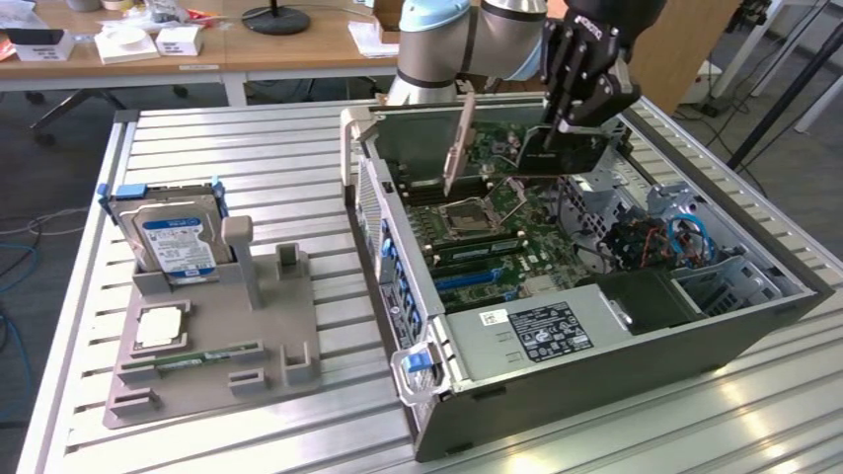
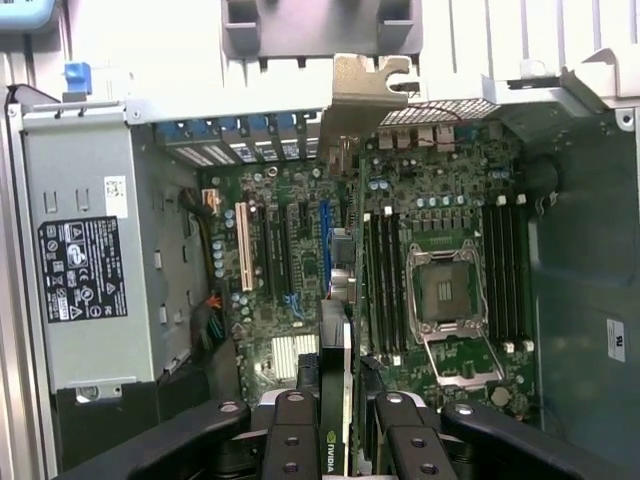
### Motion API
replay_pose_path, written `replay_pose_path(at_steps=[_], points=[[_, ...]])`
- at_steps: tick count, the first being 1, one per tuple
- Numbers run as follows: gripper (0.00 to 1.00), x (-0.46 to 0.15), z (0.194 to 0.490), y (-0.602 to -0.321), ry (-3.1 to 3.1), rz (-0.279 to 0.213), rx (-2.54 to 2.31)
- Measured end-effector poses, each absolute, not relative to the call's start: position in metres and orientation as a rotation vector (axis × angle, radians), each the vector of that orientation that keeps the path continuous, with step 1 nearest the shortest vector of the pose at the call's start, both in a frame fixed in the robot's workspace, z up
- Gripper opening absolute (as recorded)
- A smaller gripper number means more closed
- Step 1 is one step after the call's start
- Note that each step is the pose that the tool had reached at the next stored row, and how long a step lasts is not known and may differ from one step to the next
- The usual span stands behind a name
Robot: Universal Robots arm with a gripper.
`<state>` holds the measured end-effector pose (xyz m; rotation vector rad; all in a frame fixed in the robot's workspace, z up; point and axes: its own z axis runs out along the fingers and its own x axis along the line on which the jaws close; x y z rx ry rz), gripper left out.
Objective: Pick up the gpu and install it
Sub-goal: 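Insert the gpu into the slot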
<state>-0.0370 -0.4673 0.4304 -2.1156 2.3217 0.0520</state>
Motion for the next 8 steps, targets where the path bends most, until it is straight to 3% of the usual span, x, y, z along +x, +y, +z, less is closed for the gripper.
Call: replay_pose_path(at_steps=[8], points=[[0.26, -0.037, 0.428, -0.4672, 2.244, 0.029, -2.176]])
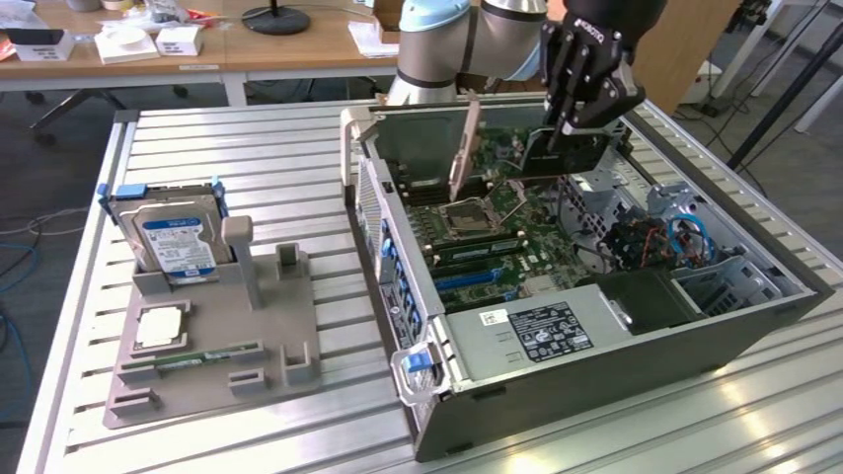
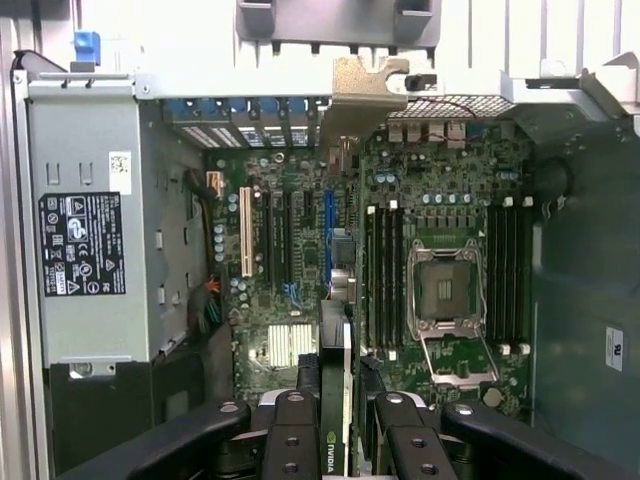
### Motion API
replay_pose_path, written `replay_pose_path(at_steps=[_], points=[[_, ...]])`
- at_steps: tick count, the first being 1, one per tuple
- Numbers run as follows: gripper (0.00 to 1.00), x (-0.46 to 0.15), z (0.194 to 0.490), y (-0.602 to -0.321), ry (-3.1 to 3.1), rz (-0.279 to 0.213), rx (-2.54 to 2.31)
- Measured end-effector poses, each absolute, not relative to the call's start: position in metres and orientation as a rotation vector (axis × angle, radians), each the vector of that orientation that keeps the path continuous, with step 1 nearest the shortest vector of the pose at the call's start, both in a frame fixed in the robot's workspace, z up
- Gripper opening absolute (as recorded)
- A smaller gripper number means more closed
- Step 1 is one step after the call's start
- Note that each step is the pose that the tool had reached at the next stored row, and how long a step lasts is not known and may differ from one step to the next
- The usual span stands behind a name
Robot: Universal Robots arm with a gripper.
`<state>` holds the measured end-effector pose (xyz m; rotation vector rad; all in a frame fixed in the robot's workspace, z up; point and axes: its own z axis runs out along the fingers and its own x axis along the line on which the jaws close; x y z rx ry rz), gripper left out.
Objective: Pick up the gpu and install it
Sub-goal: 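Insert the gpu into the slot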
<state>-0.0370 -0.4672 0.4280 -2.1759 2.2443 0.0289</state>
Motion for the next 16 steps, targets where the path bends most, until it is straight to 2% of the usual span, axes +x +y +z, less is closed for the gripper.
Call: replay_pose_path(at_steps=[11, 16], points=[[0.26, -0.0371, 0.4257, -0.4673, 2.183, 0.02, -2.228], [0.26, -0.0371, 0.421, -0.4673, 2.173, 0.041, -2.217]])
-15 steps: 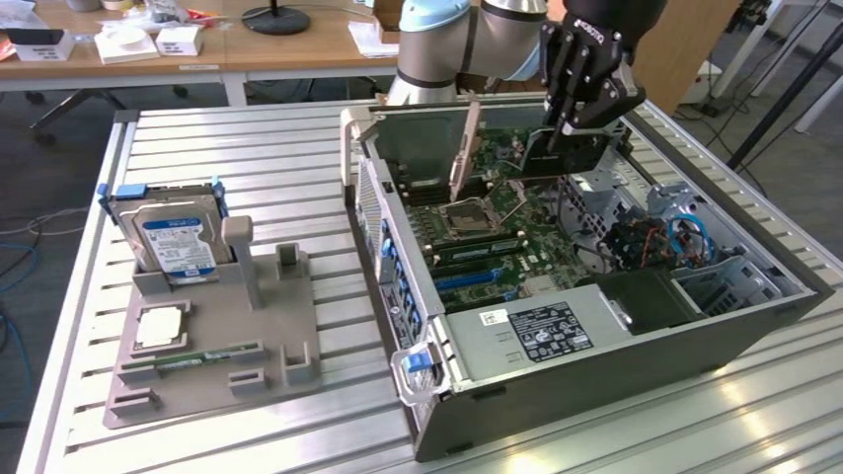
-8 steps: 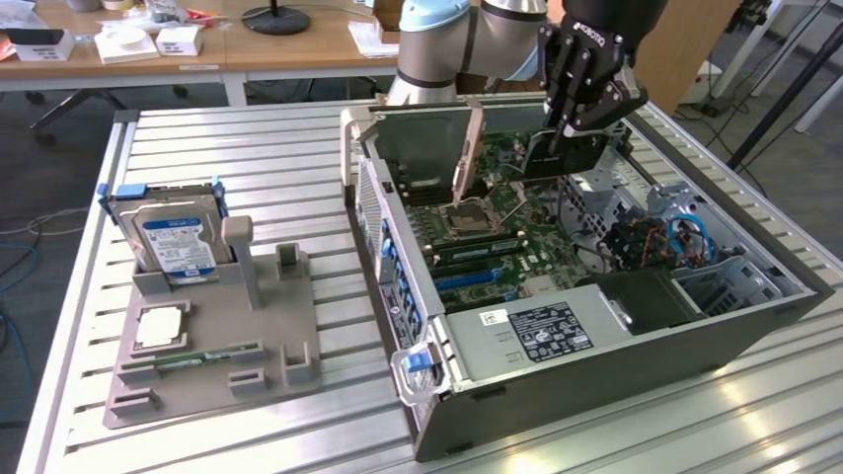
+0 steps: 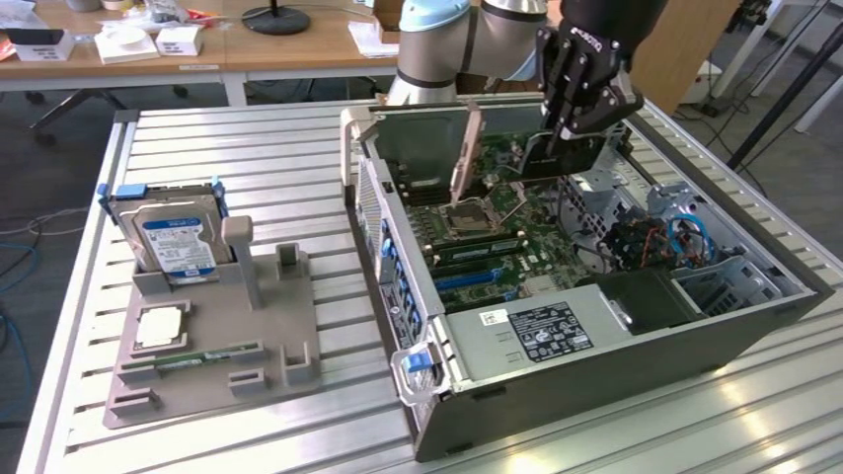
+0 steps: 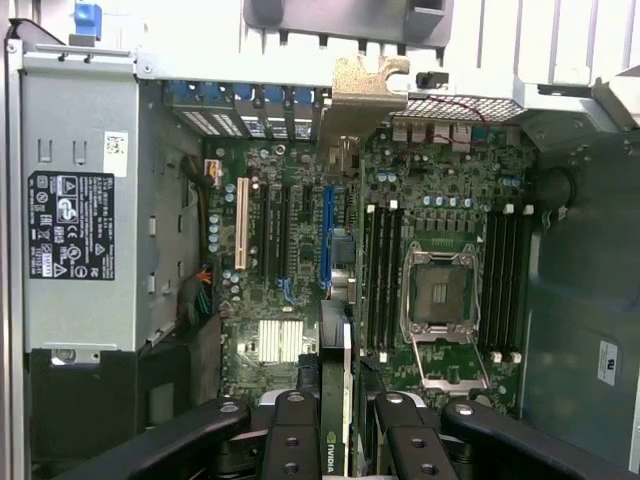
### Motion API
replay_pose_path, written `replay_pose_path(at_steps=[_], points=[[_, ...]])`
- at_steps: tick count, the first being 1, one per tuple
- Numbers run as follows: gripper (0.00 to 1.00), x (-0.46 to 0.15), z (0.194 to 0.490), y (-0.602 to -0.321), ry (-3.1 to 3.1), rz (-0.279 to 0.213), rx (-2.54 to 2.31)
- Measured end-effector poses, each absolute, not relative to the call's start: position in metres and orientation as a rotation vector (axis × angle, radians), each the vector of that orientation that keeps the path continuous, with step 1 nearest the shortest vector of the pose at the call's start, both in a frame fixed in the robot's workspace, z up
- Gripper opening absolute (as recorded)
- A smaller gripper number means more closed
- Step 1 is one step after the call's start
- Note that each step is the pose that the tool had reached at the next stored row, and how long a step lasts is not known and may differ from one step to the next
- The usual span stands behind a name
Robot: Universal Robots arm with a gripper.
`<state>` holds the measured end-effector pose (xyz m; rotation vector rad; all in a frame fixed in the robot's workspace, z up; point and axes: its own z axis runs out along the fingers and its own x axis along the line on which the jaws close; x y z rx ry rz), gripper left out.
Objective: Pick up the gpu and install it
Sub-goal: 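Insert the gpu into the slot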
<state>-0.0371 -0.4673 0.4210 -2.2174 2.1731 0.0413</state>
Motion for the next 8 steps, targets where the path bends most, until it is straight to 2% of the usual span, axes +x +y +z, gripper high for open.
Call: replay_pose_path(at_steps=[8], points=[[0.26, -0.037, 0.41, -0.467, 2.167, 0.055, -2.211]])
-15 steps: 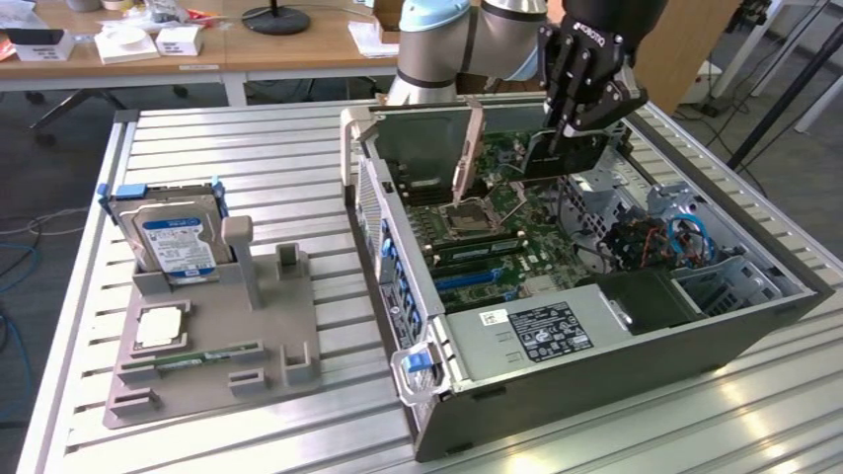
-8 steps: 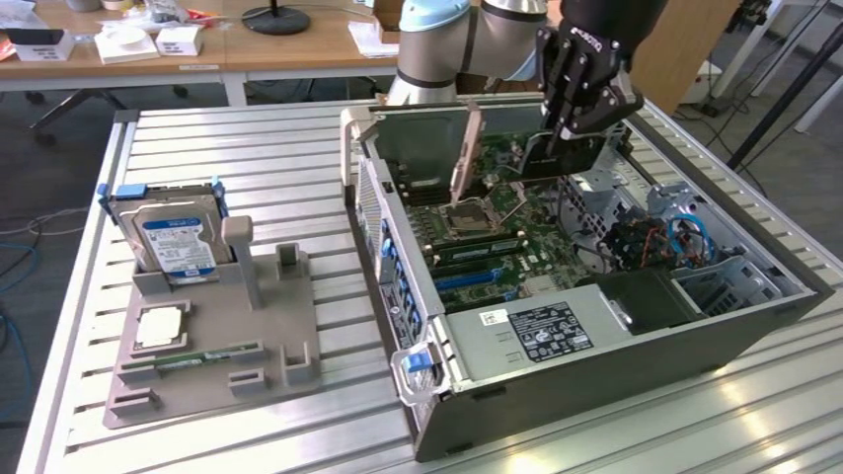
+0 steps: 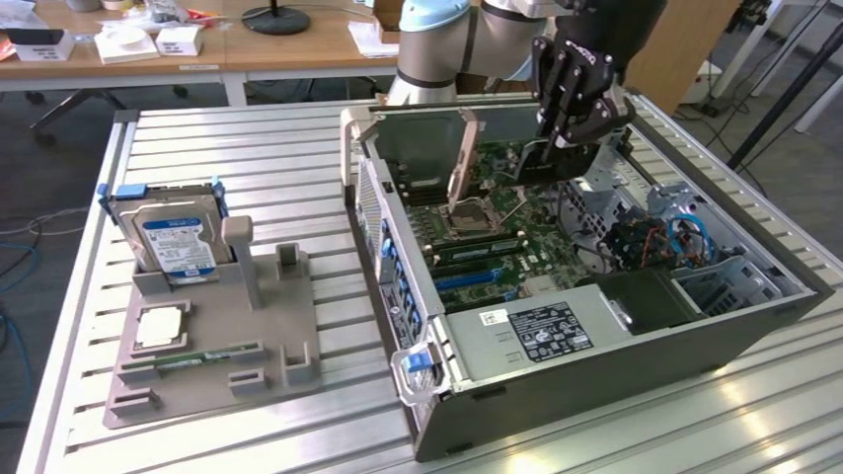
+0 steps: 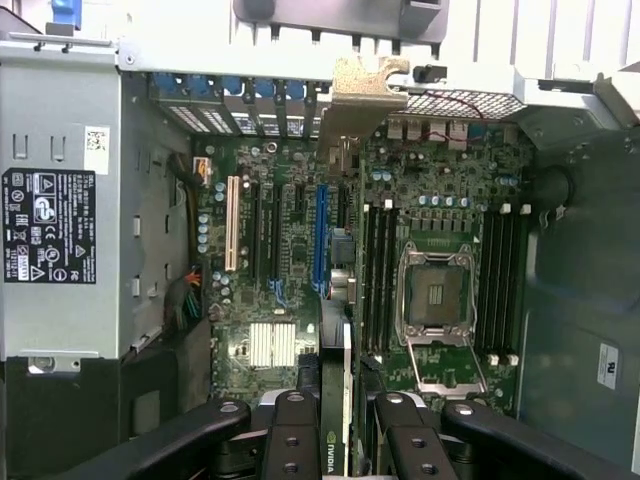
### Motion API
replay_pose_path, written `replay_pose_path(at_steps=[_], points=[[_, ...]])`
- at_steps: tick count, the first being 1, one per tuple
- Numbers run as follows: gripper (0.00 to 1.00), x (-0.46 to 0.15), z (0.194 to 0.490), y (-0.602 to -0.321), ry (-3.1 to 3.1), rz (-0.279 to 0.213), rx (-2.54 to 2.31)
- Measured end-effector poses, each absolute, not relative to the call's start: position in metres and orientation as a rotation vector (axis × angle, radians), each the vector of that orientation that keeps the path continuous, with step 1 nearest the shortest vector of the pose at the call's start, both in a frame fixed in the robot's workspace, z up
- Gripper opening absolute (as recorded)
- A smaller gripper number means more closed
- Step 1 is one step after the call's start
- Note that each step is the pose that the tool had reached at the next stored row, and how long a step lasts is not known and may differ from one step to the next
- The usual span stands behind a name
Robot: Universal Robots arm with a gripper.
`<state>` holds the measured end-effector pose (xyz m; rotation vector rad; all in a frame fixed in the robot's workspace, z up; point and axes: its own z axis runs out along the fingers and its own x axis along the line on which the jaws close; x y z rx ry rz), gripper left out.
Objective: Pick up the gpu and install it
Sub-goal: 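Insert the gpu into the slot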
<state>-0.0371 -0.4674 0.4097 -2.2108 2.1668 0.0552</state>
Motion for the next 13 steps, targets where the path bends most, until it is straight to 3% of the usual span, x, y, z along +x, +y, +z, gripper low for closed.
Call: replay_pose_path(at_steps=[13], points=[[0.26, -0.037, 0.386, -0.468, 2.169, 0.06, -2.213]])
